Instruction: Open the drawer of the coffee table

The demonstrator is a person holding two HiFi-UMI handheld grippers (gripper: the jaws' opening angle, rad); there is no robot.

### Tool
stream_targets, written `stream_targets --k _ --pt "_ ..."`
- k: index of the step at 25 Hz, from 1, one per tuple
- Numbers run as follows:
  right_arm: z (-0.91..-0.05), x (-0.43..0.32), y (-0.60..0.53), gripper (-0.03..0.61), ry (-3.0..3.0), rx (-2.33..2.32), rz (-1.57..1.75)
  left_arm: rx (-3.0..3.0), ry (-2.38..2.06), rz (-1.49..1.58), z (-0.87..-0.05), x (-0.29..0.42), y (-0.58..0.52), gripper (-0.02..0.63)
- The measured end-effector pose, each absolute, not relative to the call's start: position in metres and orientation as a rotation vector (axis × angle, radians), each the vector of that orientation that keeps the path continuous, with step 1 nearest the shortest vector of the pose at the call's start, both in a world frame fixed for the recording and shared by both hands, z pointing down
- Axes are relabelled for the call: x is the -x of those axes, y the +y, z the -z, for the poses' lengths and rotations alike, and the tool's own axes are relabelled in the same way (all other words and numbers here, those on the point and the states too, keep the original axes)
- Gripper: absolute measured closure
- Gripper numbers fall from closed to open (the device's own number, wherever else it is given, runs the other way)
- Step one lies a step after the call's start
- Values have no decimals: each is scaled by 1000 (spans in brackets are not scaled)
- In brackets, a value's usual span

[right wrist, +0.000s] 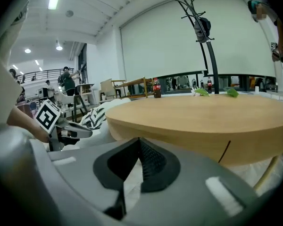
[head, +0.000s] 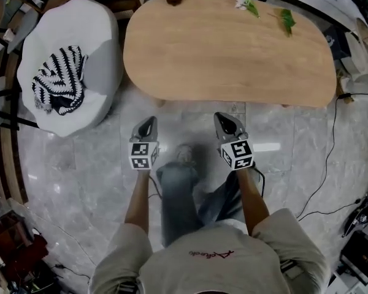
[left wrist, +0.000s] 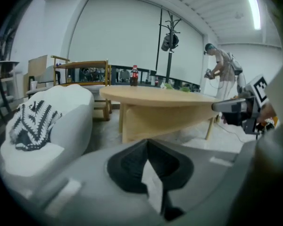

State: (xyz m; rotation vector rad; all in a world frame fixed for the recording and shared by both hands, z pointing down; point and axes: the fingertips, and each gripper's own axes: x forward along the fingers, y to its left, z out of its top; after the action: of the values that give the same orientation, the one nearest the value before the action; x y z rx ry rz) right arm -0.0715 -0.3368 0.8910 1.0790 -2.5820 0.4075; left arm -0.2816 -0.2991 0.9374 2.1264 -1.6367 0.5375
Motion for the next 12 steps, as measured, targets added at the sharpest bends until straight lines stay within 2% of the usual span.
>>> stream_targets --k 6,12 --pt "-959 67 -346 574 -2633 -1094 -328 -2193 -1663 -472 -1003 268 -309 614" --pt "-996 46 -353 575 -2668 -1159 -303 -2281 -1665 -437 -1030 244 -320 614"
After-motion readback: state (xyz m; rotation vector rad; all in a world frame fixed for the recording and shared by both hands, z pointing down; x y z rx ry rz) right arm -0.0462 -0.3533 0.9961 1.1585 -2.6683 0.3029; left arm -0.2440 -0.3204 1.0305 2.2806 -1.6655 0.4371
